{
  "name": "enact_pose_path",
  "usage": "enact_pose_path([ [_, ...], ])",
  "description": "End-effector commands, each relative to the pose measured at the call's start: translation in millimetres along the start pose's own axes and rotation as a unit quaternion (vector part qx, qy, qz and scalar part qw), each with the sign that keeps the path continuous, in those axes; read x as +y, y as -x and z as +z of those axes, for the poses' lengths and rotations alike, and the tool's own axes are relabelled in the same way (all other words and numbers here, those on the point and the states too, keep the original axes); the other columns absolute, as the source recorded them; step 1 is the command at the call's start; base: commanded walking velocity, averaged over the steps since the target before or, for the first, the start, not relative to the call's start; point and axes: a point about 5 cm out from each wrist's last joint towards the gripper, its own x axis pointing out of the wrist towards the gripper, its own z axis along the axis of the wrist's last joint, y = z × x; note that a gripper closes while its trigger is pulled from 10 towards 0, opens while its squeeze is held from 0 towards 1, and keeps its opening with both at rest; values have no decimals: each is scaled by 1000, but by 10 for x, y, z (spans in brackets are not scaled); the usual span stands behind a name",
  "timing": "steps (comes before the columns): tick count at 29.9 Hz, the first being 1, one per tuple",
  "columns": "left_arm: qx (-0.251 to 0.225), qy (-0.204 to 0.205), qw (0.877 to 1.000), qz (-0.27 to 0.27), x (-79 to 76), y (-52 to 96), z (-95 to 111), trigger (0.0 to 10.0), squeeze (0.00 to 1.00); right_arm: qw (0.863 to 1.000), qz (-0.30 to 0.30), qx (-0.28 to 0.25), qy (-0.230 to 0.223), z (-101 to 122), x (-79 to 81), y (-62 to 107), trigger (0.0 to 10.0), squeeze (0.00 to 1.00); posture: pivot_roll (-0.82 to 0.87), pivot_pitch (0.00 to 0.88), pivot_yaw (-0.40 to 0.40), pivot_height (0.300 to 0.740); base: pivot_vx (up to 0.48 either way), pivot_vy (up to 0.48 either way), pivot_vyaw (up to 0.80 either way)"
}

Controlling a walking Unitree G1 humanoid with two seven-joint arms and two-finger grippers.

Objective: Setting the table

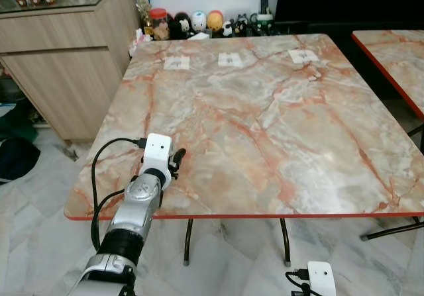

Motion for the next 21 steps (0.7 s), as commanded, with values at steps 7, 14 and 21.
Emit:
enact_pose_path([
  [7, 14, -3, 1000, 27, 86, -30, -28, 10000, 1000, 1000, -2, 0, -3, -14, 0, 4, 10000, 0, -49, 50, 34, 732, 0, 0, 0],
  [14, 31, 5, 999, 31, 77, -48, -70, 10000, 0, 1000, -4, -3, -4, 5, -29, 0, 10000, 0, -52, 57, 32, 732, 0, 0, 0],
  [21, 62, -1, 998, 26, 64, -61, -129, 10000, 0, 1000, -4, -7, -3, 20, -5, -1, 10000, 0, -55, 64, 28, 732, 0, 0, 0],
])
